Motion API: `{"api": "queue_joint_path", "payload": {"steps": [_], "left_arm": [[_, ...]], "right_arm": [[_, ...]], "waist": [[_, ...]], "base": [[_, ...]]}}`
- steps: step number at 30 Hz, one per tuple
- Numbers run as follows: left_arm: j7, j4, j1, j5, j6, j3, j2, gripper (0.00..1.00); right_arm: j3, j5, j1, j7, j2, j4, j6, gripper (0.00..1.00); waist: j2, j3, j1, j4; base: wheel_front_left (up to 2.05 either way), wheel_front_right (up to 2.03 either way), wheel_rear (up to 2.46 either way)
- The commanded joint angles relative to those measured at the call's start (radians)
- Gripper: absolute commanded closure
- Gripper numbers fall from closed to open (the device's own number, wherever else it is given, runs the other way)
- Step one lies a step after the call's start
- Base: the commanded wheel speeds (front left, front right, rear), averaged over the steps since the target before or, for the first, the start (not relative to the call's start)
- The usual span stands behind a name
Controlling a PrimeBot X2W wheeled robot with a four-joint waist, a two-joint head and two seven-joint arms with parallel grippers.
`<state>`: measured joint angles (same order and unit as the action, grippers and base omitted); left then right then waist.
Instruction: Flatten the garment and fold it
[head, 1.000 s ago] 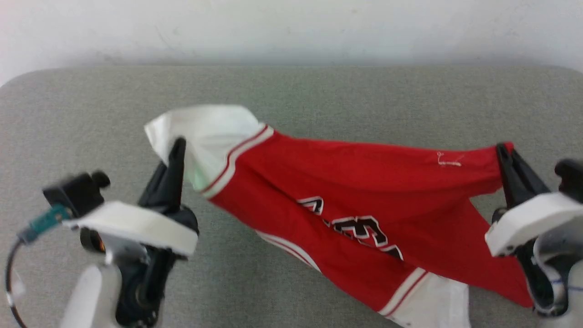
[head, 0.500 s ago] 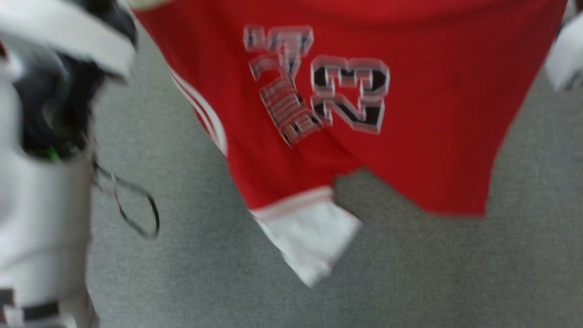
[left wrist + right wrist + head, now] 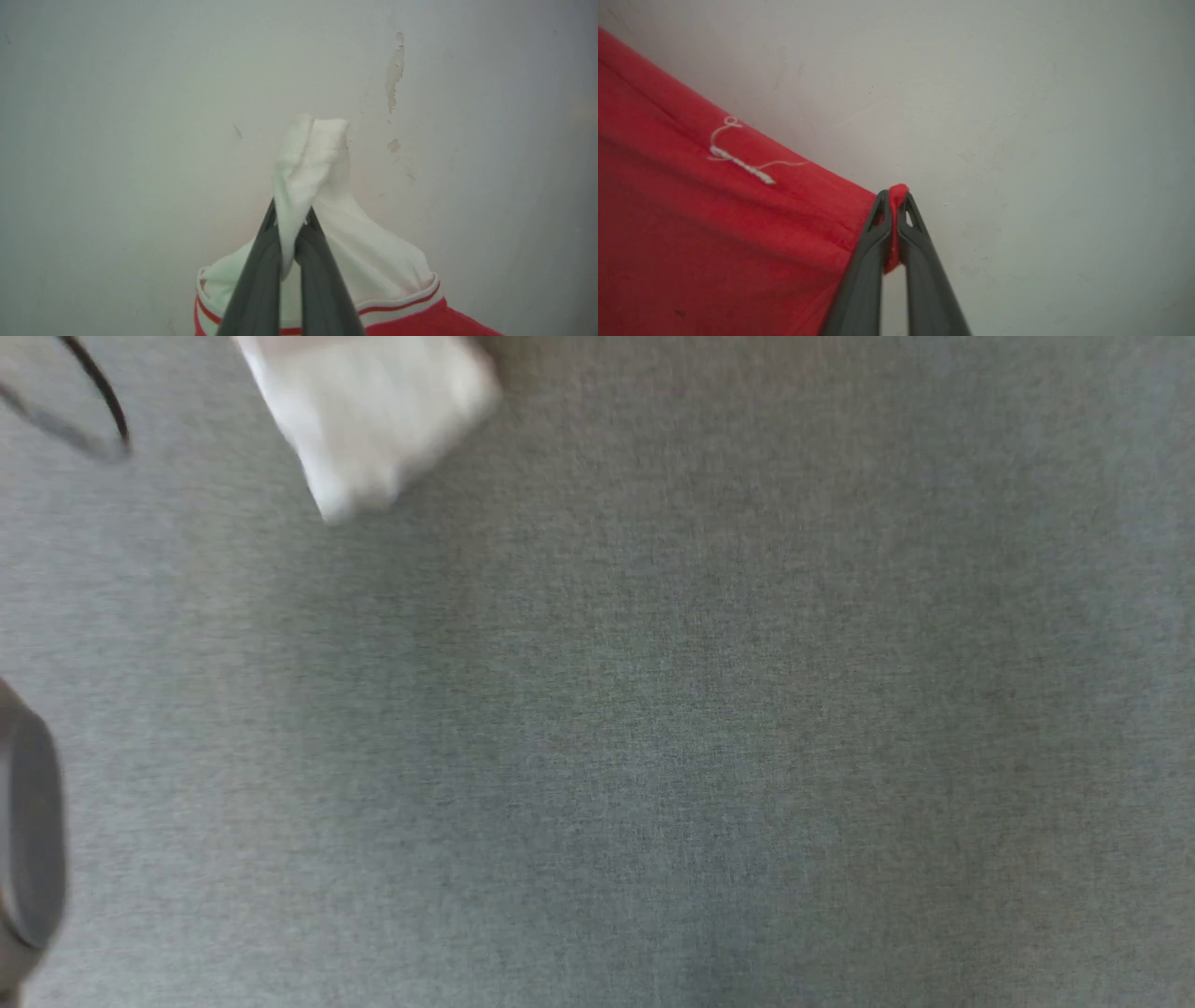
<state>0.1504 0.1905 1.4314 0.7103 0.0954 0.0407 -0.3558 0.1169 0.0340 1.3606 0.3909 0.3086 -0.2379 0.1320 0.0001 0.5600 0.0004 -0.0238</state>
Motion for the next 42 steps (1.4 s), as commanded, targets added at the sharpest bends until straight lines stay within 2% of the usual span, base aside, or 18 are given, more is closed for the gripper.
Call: {"api": "queue_joint_path", "payload": {"steps": [1,5,10,17,22,29,33,42], "left_arm": [[-0.055,0.031,0.061,-0.019,-0.024,-0.017,-0.012,1.0],[-0.154,0.097,0.131,-0.023,-0.07,-0.033,-0.015,1.0],[-0.192,0.161,0.091,-0.024,-0.105,-0.022,-0.013,1.0],[-0.203,0.301,-0.164,-0.09,-0.131,0.053,-0.037,1.0],[-0.13,0.356,-0.438,-0.099,-0.143,0.12,-0.036,1.0],[-0.003,0.276,-0.748,-0.049,-0.159,0.169,-0.038,1.0],[0.062,0.171,-0.949,0.004,-0.136,0.171,-0.03,1.0],[0.143,-0.059,-1.308,0.068,-0.056,0.19,-0.008,1.0]], "right_arm": [[-0.009,-0.025,0.041,-0.036,-0.011,-0.023,-0.001,1.0],[-0.013,-0.061,0.088,-0.112,-0.034,-0.063,-0.001,1.0],[-0.002,-0.06,0.063,-0.163,-0.048,-0.112,-0.001,1.0],[0.055,0.013,-0.115,-0.22,-0.054,-0.216,-0.001,1.0],[0.073,0.117,-0.335,-0.248,-0.069,-0.269,-0.001,1.0],[0.05,0.222,-0.565,-0.274,-0.092,-0.244,-0.001,1.0],[0.022,0.256,-0.719,-0.268,-0.079,-0.193,-0.001,1.0],[-0.015,0.205,-1.054,-0.164,-0.054,0.007,-0.001,1.0]], "waist": [[-0.0001,0.055,-0.0004,-0.024],[-0.0001,0.054,-0.0004,-0.028],[-0.0001,0.037,-0.0004,-0.024],[-0.0001,-0.028,-0.0004,-0.01],[-0.0001,-0.124,-0.0004,0.004],[-0.0001,-0.222,-0.0004,0.021],[-0.0001,-0.264,-0.0004,0.037],[-0.0001,-0.326,-0.0004,0.062]], "base": [[0.0,0.0,0.0],[0.0,0.0,0.0],[0.0,0.0,0.0],[0.0,0.0,0.0],[0.0,0.0,0.0],[0.0,0.0,0.0],[0.0,0.0,0.0],[0.0,0.0,0.0]]}}
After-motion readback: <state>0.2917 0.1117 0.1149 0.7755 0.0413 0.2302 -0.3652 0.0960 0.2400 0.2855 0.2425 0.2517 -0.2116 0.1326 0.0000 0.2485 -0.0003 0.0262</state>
